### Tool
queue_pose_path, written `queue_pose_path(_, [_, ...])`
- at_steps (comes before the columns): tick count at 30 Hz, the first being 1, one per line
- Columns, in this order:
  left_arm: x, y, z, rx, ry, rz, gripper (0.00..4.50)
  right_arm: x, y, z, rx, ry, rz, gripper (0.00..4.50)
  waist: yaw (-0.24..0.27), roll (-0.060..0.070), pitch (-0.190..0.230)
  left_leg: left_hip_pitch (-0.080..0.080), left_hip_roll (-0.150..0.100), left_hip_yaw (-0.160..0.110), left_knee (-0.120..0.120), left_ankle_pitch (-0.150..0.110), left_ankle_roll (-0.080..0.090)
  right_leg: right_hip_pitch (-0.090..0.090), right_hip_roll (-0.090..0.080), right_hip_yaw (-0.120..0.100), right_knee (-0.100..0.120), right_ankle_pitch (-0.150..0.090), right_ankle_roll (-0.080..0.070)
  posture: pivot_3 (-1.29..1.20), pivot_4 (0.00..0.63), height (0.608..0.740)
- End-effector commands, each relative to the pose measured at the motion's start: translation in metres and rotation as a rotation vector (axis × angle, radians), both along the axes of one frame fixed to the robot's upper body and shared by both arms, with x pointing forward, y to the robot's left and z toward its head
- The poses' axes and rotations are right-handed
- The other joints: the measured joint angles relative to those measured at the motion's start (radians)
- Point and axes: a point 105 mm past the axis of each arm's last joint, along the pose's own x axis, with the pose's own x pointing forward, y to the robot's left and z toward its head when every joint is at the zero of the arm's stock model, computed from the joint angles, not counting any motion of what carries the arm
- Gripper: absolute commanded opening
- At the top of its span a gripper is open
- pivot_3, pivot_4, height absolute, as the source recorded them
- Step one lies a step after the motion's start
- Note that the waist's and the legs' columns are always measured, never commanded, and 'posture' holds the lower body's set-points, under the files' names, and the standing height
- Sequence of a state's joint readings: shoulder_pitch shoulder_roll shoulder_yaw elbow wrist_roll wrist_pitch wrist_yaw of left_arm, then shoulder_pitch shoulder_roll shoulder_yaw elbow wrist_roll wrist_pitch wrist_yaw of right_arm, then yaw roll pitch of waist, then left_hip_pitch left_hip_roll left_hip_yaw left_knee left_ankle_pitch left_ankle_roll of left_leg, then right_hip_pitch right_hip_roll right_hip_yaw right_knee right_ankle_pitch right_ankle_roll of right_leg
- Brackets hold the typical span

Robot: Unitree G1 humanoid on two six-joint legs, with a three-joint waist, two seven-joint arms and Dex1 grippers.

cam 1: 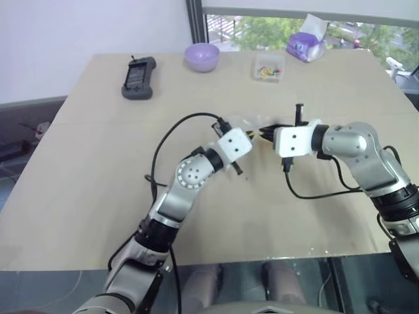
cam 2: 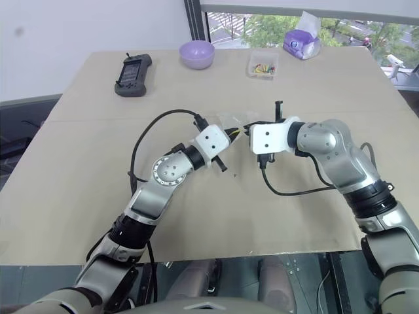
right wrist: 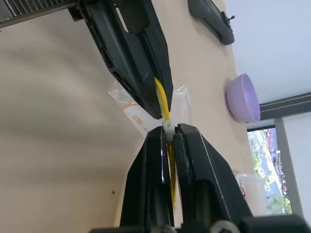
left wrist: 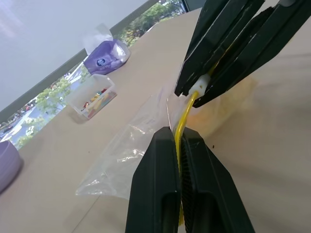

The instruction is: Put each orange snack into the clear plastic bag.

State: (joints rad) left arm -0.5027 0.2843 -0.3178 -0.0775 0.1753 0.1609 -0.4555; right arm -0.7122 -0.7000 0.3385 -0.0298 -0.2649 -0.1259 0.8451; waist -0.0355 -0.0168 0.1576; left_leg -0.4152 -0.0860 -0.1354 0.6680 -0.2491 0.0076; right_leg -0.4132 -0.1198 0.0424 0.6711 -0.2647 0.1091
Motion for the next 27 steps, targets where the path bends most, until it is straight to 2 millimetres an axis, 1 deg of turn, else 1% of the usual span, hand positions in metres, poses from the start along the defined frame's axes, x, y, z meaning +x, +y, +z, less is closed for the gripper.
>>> queue_pose_path(1, [0.015, 0.036, 0.001, -0.005, -0.002, 0.152, 0.00, 0.013, -0.031, 0.020, 0.008, -0.059, -0.131, 0.06, 0.000, 0.000, 0.000, 0.000, 0.000, 0.000, 0.000, 0.000, 0.000, 0.000, 0.000, 0.000, 0.000, 0.000, 0.000, 0.00, 0.150, 0.740])
queue_pose_path(3, [0.015, 0.034, 0.002, -0.009, -0.004, 0.144, 0.00, 0.012, -0.030, 0.019, 0.001, -0.060, -0.126, 0.06, 0.000, 0.000, 0.000, 0.000, 0.000, 0.000, 0.000, 0.000, 0.000, 0.000, 0.000, 0.000, 0.000, 0.000, 0.000, 0.00, 0.150, 0.740])
queue_pose_path(6, [0.014, 0.033, 0.003, -0.012, -0.006, 0.138, 0.00, 0.011, -0.029, 0.018, -0.004, -0.056, -0.120, 1.03, 0.000, 0.000, 0.000, 0.000, 0.000, 0.000, 0.000, 0.000, 0.000, 0.000, 0.000, 0.000, 0.000, 0.000, 0.000, 0.00, 0.150, 0.740])
queue_pose_path(10, [0.014, 0.032, 0.002, -0.014, -0.003, 0.135, 0.00, 0.009, -0.027, 0.019, 0.013, -0.039, -0.118, 2.69, -0.001, 0.000, 0.000, 0.000, 0.000, 0.000, 0.000, 0.000, 0.000, 0.000, 0.000, 0.000, 0.000, 0.000, 0.000, 0.00, 0.150, 0.740])
queue_pose_path(16, [0.013, 0.030, 0.002, -0.017, -0.001, 0.127, 0.00, 0.000, -0.019, 0.020, 0.041, -0.009, -0.063, 2.69, 0.001, 0.000, 0.000, 0.000, 0.000, 0.000, 0.000, 0.000, 0.000, 0.000, 0.000, 0.000, 0.000, 0.000, 0.000, 0.00, 0.150, 0.740])
queue_pose_path(21, [0.010, 0.025, 0.003, -0.020, -0.002, 0.098, 0.00, -0.013, 0.000, 0.015, 0.055, 0.042, 0.019, 2.69, -0.002, 0.000, 0.000, 0.000, 0.000, 0.000, 0.000, 0.000, 0.000, 0.000, 0.000, 0.000, 0.000, 0.000, 0.000, 0.00, 0.150, 0.740])
queue_pose_path(25, [0.005, 0.020, 0.003, -0.025, -0.002, 0.058, 0.00, -0.014, 0.007, 0.012, 0.073, 0.083, 0.024, 2.69, 0.000, 0.000, 0.000, 0.000, 0.000, 0.000, 0.000, 0.000, 0.000, 0.000, 0.000, 0.000, 0.000, 0.000, 0.000, 0.00, 0.150, 0.740])
queue_pose_path(27, [0.001, 0.017, 0.003, -0.023, 0.001, 0.031, 0.00, -0.014, 0.011, 0.009, 0.111, 0.143, 0.011, 2.69, 0.000, 0.000, 0.000, 0.000, 0.000, 0.000, 0.000, 0.000, 0.000, 0.000, 0.000, 0.000, 0.000, 0.000, 0.000, 0.00, 0.150, 0.740])
